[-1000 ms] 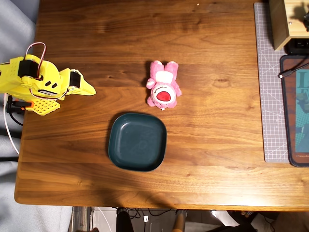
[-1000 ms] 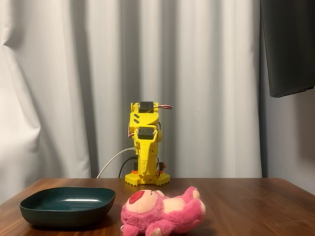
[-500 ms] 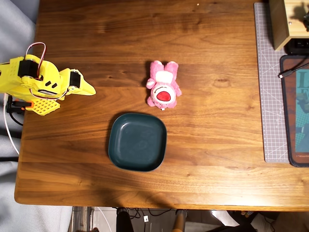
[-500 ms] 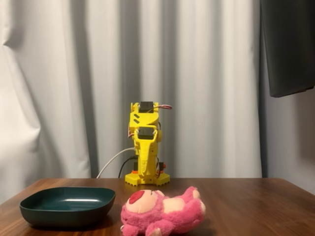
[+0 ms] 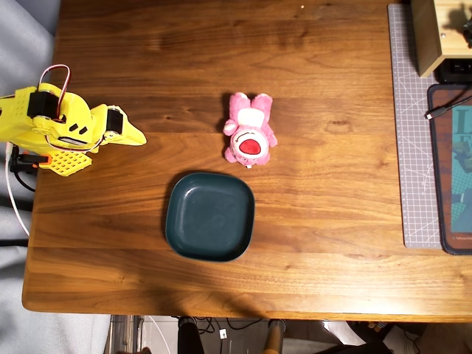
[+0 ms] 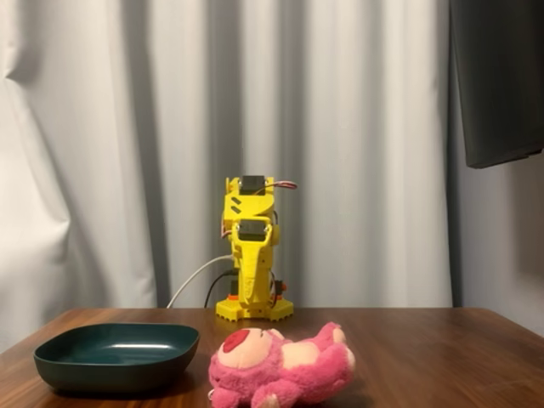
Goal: Grasp a strawberry bear and put it in the bin.
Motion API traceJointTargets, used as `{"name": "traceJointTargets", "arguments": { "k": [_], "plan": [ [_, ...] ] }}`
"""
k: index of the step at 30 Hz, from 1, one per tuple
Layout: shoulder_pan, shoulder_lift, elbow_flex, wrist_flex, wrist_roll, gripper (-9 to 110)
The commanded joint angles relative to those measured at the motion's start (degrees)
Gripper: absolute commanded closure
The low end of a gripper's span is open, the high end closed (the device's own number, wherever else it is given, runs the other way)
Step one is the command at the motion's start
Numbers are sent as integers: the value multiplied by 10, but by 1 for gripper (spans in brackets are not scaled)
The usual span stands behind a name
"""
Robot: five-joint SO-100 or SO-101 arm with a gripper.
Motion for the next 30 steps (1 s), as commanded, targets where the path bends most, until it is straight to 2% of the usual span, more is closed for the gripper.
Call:
{"name": "traceJointTargets", "arguments": {
  "k": [1,4,12,16,19,24,30],
  "plan": [
    [9,18,-3,-2,-5,102],
    [6,18,-1,2,-47,102],
    [3,18,-4,2,-47,102],
    [-1,1,-64,-19,-40,102],
    [9,-140,-190,-41,-39,102],
    [9,-536,-512,6,-6,102],
    [31,-764,-734,64,-6,98]
  ]
}}
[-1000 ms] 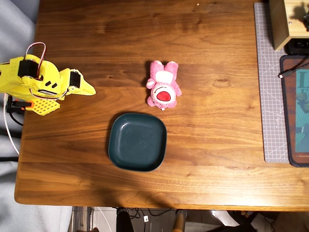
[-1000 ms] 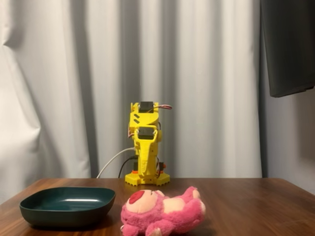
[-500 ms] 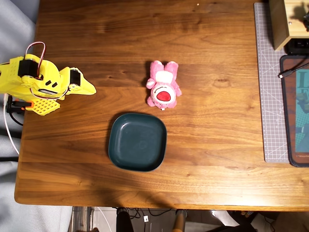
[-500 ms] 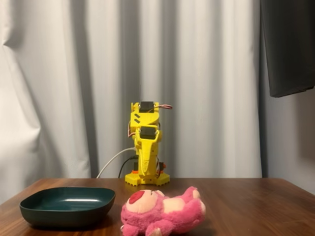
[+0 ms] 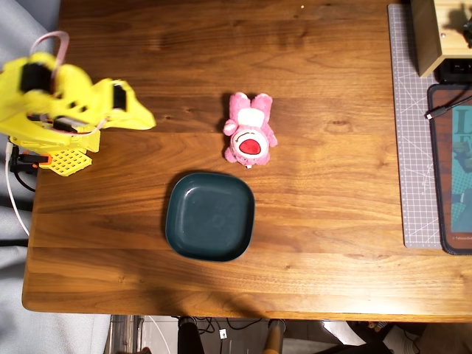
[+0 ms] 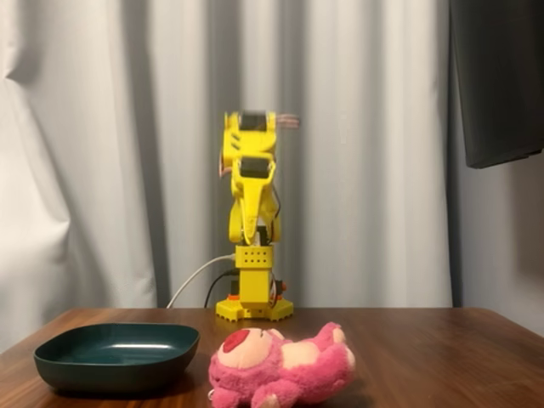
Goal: Grasp a strawberry bear and put it in the bin.
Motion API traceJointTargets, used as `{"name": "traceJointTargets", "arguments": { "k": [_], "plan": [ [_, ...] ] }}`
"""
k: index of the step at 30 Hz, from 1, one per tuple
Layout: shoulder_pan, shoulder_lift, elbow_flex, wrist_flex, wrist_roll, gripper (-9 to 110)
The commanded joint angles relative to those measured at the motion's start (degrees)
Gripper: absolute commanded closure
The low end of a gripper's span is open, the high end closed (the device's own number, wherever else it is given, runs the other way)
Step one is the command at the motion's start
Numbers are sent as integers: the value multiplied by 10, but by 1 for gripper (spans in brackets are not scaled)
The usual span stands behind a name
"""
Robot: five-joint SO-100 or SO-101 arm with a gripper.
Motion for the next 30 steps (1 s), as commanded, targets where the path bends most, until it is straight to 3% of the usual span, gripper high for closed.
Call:
{"name": "traceJointTargets", "arguments": {
  "k": [1,10,19,30],
  "plan": [
    [31,-169,-188,47,5,97],
    [125,-352,-385,104,47,88],
    [109,-553,-570,132,50,81],
    [72,-791,-892,225,47,62]
  ]
}}
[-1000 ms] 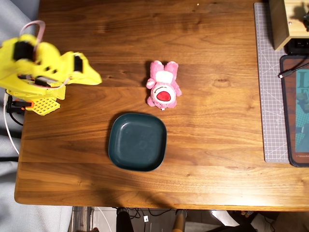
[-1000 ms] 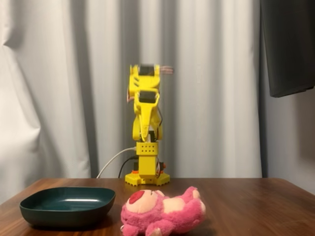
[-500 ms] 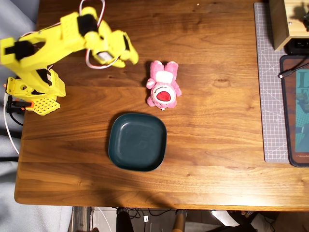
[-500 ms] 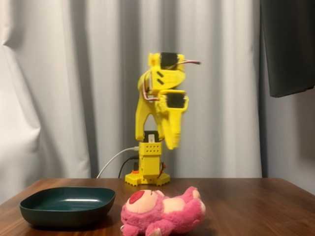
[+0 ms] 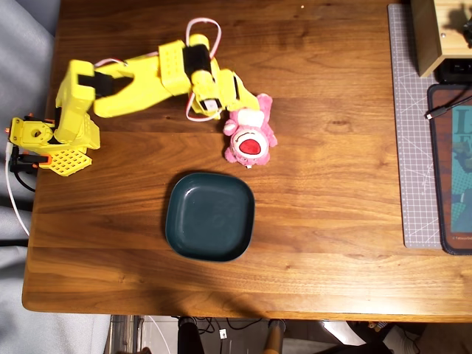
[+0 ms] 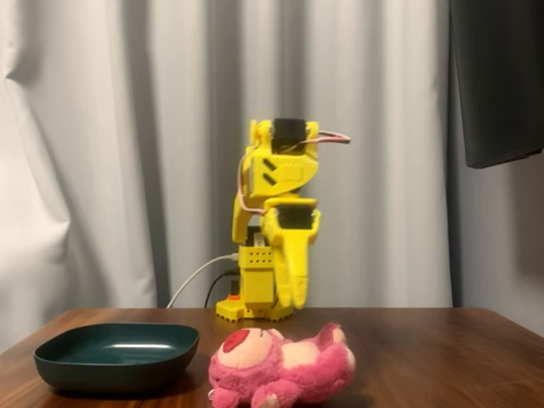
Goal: Grasp a strawberry bear and put it in the bin.
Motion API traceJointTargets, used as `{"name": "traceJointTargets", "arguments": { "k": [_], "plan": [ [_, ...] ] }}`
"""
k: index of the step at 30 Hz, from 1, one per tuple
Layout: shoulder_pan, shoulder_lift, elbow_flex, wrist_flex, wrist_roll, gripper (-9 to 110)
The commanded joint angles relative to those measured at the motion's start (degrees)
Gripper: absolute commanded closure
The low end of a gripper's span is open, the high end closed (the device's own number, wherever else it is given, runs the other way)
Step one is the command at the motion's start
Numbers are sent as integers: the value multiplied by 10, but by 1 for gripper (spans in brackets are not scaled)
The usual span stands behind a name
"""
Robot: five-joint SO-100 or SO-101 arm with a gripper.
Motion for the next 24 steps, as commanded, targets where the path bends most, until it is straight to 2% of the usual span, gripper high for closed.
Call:
{"name": "traceJointTargets", "arguments": {
  "k": [1,24],
  "plan": [
    [-3,-35,-123,18,3,62],
    [-49,-123,-153,31,9,62]
  ]
}}
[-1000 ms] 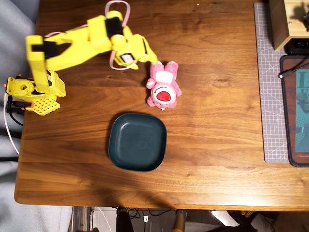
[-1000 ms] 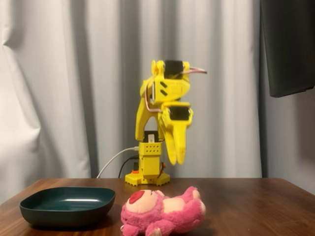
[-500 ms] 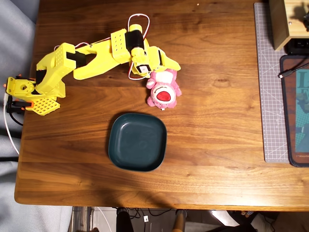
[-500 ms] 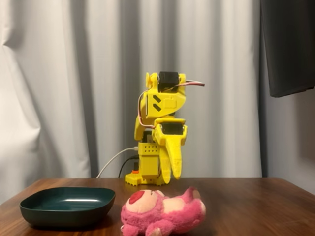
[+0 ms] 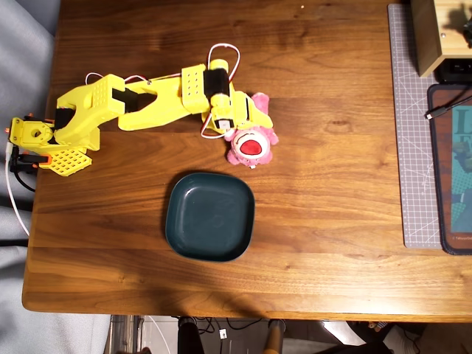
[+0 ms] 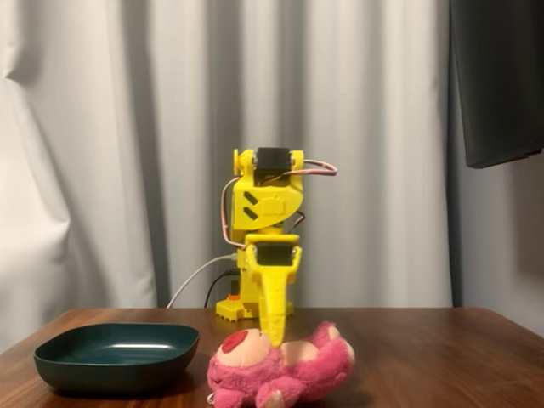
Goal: Grasp a strawberry bear and put it in the bin.
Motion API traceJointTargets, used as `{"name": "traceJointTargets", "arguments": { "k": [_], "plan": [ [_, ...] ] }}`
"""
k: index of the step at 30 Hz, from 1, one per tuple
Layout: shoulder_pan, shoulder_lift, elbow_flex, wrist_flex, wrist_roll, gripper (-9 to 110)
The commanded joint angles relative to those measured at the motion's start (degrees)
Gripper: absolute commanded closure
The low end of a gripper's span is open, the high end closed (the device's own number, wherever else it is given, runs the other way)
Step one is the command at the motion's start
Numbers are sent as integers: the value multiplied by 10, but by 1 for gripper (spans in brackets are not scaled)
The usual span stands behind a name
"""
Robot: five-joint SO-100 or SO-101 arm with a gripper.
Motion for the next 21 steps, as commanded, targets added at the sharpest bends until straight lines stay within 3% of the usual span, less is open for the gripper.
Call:
{"name": "traceJointTargets", "arguments": {
  "k": [1,21],
  "plan": [
    [-8,1,-44,11,5,62],
    [25,-45,-78,46,19,62]
  ]
}}
